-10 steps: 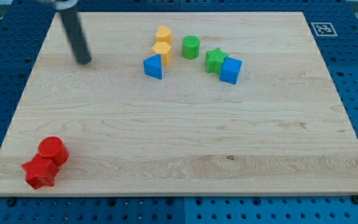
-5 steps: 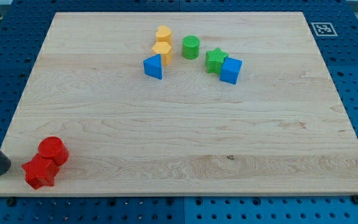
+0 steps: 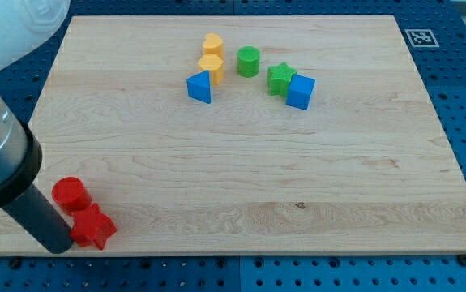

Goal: Move red star to the center

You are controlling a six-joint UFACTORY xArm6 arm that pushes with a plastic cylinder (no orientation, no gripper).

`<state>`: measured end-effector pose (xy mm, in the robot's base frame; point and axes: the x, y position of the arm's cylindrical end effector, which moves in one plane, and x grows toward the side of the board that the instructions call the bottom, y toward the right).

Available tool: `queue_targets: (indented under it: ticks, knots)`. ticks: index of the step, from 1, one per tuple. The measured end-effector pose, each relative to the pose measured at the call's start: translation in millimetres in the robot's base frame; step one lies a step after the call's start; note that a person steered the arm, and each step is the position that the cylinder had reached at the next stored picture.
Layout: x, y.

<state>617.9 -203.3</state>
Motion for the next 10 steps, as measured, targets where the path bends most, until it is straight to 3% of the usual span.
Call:
queue_targets:
  ticks: [6,8,10]
  knots:
    - [-13.3,129.9]
    - [-8.2,82.1]
    - [-21.5,82.5]
